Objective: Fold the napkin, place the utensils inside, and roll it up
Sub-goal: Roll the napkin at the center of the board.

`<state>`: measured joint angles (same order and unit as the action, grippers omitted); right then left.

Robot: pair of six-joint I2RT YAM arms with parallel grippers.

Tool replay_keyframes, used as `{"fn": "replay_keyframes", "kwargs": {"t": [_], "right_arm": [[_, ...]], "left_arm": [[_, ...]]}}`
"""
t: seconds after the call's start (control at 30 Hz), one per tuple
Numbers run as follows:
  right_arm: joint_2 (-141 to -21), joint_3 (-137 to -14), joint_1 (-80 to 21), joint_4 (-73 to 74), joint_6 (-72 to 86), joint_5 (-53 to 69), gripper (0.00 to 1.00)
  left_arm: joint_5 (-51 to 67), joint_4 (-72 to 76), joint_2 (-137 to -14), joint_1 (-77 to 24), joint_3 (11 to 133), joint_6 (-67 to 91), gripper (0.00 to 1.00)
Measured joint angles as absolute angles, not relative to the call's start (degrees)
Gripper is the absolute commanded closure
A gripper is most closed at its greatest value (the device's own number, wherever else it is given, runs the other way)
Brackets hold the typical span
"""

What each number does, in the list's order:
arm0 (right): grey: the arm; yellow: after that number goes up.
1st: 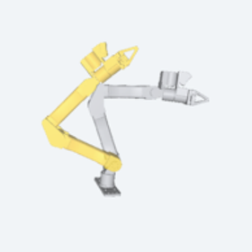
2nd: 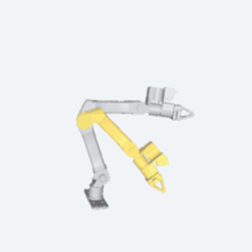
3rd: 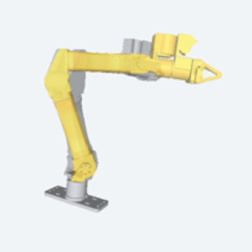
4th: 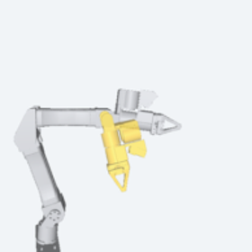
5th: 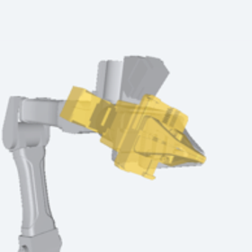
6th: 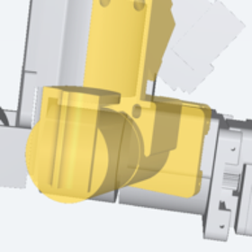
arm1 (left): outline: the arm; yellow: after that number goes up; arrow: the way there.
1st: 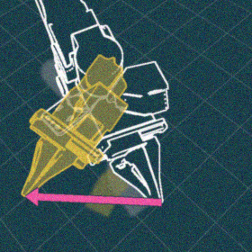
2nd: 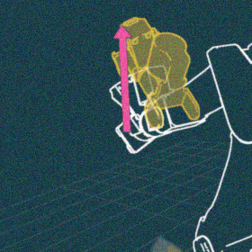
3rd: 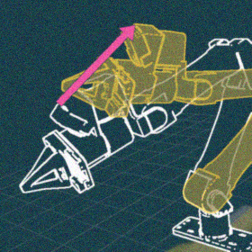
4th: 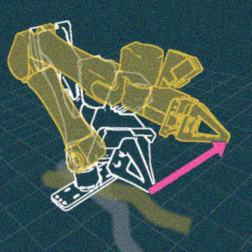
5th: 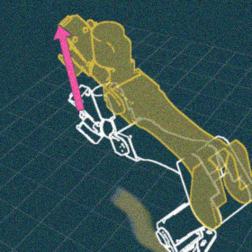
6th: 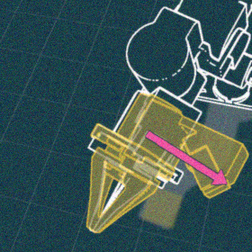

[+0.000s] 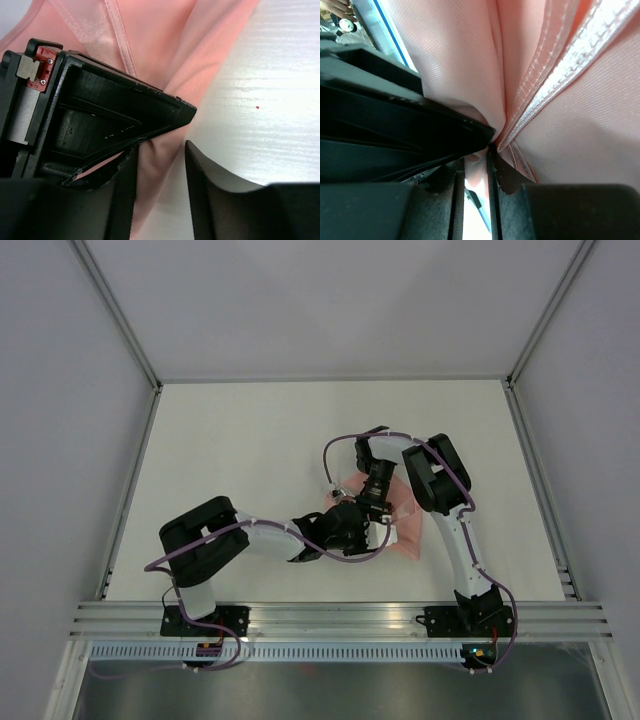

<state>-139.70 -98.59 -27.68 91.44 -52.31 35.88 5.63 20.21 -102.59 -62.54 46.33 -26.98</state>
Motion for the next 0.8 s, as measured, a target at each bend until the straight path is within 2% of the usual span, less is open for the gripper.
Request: {"fn": "replay_keyframes", "kwargs": {"t": [0.33, 0.43, 0.53, 0.63, 0.8], "right_arm": [[-139.7, -98.6, -27.3, 91.5, -52.4, 36.1, 0.97], [-139.7, -98.4, -26.8, 91.4, -52.6, 36.6, 0.94], [-139.3, -97.4, -25.6, 91.0, -52.9, 37.8, 0.88], [-138.2, -95.7, -23.9, 89.8, -53.6, 39.5, 0.75], [-134.1, -92.8, -18.8, 85.2, -55.5, 44.7, 0.61]], "left_arm": [[6.6, 20.3, -103.7, -61.8, 47.3, -23.3, 0.9], [6.7, 21.3, -104.0, -61.7, 47.1, -21.8, 0.97], [7.2, 22.9, -104.4, -61.4, 46.7, -20.1, 0.98], [8.3, 24.8, -105.1, -60.8, 46.5, -18.1, 0.98], [11.0, 28.2, -106.5, -59.0, 46.5, -14.2, 0.98]]}}
